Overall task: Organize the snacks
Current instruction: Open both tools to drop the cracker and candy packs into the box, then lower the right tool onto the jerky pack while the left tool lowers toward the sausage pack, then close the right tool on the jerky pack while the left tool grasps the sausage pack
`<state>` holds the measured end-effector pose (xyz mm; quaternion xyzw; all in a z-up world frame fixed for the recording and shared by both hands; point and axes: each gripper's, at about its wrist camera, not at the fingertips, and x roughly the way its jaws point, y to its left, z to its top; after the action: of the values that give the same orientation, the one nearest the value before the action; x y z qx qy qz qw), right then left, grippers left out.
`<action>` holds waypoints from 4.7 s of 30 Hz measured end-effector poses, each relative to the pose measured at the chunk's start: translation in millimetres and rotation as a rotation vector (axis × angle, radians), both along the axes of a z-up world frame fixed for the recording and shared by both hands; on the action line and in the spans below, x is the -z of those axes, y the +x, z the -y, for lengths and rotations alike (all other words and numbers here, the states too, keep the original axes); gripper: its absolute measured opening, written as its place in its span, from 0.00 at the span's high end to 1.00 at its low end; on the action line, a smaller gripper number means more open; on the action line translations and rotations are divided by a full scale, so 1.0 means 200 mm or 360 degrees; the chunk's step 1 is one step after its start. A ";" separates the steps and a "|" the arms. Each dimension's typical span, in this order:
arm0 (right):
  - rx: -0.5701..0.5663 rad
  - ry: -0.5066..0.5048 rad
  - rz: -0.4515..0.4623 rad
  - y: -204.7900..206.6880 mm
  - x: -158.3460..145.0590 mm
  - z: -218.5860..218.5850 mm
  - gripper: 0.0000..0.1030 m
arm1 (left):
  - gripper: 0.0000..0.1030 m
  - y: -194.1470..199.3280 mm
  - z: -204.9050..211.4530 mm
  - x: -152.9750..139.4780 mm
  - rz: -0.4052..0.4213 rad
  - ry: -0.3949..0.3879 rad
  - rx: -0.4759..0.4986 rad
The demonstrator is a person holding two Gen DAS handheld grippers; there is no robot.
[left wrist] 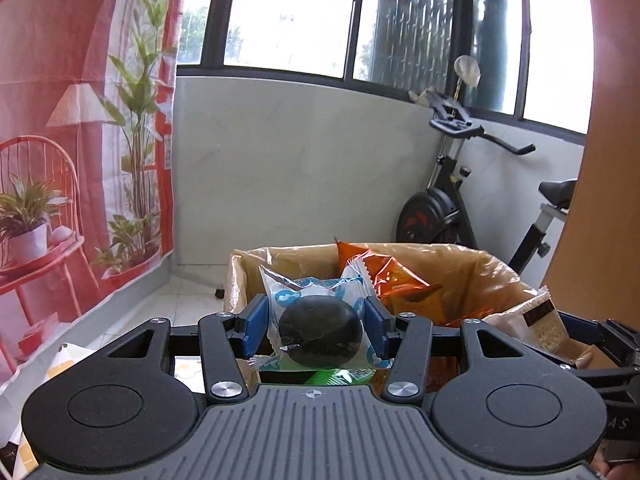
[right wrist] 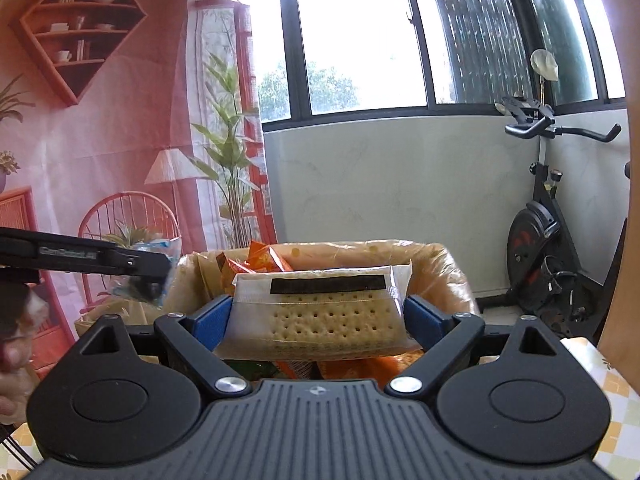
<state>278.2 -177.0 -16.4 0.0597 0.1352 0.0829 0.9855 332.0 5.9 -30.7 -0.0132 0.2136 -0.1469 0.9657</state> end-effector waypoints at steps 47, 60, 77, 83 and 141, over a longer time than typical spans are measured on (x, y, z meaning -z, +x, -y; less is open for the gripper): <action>0.0081 -0.0097 0.0006 -0.44 0.21 0.05 0.05 | 0.31 -0.49 -0.12 0.20 -0.0096 -0.0104 -0.0022; -0.0050 -0.0108 -0.0417 -0.40 0.57 0.00 0.12 | 0.32 -0.49 -0.22 0.48 -0.0347 -0.0102 -0.0102; -0.0209 -0.0211 -0.0766 -0.09 0.84 -0.27 0.11 | 0.32 -0.51 -0.28 0.60 -0.0481 -0.0124 -0.0158; -0.0220 -0.0262 -0.0713 -0.14 0.85 -0.28 0.22 | 0.32 -0.50 -0.27 0.62 -0.0510 -0.0118 -0.0162; -0.0108 -0.0153 -0.0633 -0.35 0.88 -0.03 0.53 | 0.45 -0.50 -0.05 0.74 -0.0518 0.0054 -0.0097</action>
<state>209.0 -171.8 -192.6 0.0232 0.3328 0.0959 0.9378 232.8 15.6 -179.0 -0.0269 0.3691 -0.1099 0.9225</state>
